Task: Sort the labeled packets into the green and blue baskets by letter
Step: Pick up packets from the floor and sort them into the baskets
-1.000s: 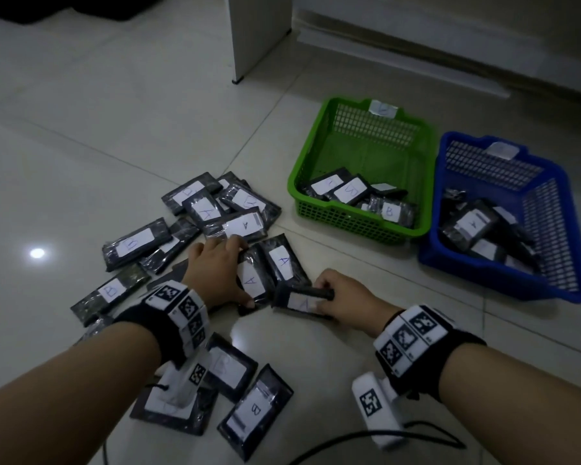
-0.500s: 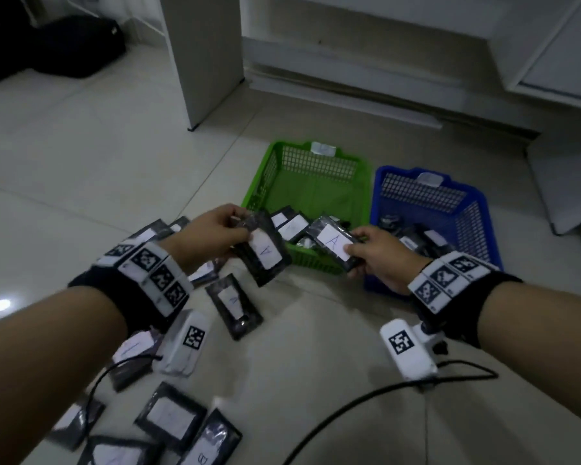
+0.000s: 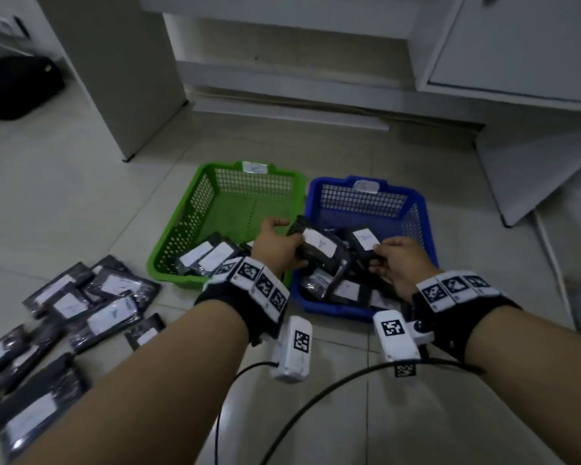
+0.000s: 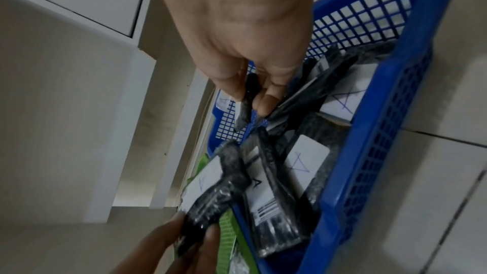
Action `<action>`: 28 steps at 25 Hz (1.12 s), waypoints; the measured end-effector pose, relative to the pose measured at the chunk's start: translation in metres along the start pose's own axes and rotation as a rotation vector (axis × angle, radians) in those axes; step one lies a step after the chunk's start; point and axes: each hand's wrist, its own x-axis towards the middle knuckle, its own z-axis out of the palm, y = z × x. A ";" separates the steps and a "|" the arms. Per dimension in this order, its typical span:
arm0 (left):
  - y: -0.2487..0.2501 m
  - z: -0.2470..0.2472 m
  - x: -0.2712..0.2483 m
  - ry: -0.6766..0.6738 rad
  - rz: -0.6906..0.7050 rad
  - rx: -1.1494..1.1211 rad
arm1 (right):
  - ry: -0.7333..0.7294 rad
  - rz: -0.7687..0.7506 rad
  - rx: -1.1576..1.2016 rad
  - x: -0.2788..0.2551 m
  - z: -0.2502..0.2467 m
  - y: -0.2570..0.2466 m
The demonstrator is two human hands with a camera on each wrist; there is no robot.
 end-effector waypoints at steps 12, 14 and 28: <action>0.001 -0.039 -0.013 -0.265 0.179 0.562 | 0.063 -0.422 -0.455 -0.038 0.033 0.028; 0.005 -0.089 -0.026 -0.255 0.196 0.633 | -0.030 -0.522 -0.523 -0.070 0.059 0.027; -0.143 -0.365 -0.098 0.142 -0.093 1.328 | -0.569 -0.520 -1.312 -0.165 0.275 0.150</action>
